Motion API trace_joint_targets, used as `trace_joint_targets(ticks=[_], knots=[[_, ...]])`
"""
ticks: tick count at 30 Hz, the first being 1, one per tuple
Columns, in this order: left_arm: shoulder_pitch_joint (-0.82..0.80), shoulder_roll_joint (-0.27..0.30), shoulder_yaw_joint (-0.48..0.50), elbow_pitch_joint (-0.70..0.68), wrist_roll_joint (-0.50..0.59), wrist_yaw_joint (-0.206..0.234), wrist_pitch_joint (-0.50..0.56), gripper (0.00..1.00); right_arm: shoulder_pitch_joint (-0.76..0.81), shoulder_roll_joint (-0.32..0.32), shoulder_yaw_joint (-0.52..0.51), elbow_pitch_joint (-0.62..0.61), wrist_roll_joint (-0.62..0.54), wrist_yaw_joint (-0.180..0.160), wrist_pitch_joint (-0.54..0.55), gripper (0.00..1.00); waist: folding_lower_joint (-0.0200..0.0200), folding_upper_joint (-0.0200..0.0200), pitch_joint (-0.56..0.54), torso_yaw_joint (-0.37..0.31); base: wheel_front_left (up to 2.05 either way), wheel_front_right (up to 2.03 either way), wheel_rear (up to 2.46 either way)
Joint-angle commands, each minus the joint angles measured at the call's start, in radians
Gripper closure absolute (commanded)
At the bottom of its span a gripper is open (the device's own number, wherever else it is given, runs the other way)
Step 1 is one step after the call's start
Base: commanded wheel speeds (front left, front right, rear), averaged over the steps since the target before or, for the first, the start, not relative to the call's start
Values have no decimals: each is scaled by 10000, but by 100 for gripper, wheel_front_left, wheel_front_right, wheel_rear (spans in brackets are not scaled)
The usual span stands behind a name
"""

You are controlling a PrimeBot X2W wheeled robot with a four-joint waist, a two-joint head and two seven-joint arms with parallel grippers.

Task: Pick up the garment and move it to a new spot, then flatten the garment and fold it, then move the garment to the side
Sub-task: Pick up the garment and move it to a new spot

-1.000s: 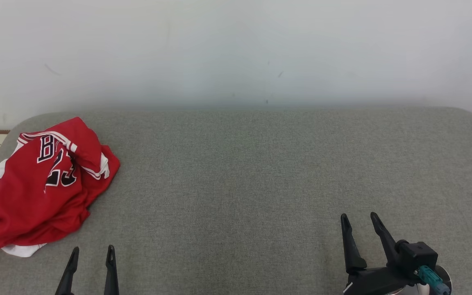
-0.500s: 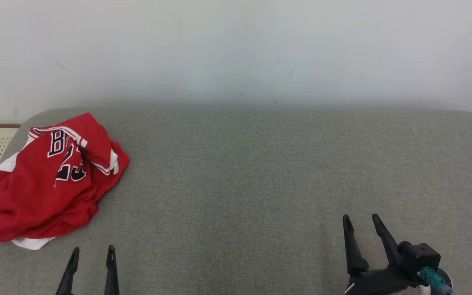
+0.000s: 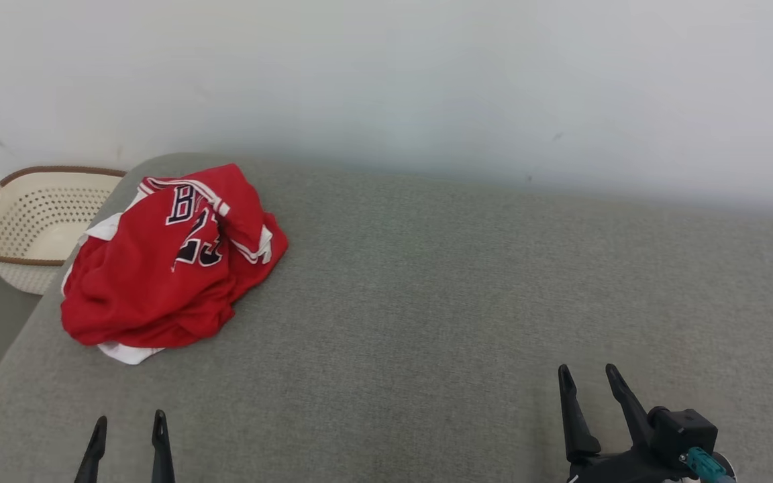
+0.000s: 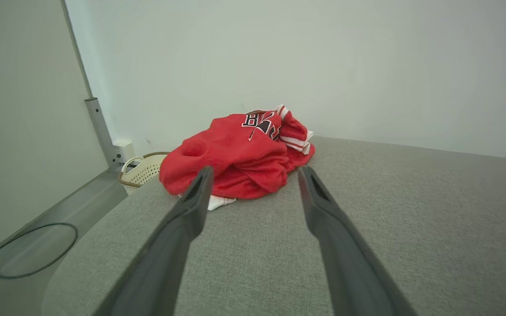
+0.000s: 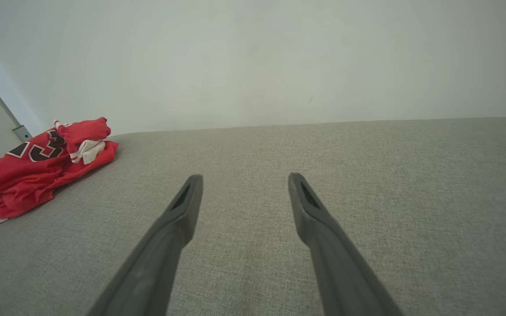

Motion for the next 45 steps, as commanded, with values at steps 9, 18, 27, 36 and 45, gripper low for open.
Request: trace_joint_targets(ticks=[9, 18, 27, 36, 45], knots=[[249, -31, 207, -63, 18, 121, -58, 0, 169, -33, 161, 124, 35, 7, -76, 0, 0, 0, -179, 1644, 0, 0, 0], [392, 92, 251, 55, 157, 125, -58, 0, 198, -33, 300, 278, 114, 7, -139, 0, 0, 0, -302, 2502, 0, 0, 0], [452, 170, 421, 35, 92, 171, -58, 0, 90, -35, 507, 442, 137, 8, -211, 0, 0, 0, -331, 3054, 0, 0, 0], [223, 80, 579, -34, -292, 102, -58, 0, -118, -35, 710, 509, 12, 8, -241, 0, 0, 0, -186, 2669, 0, 0, 0], [-1311, 374, 630, 25, -834, -527, -36, 0, -573, -35, 990, 336, -278, 8, -176, 0, 0, 0, 402, 1558, 0, 0, 0]])
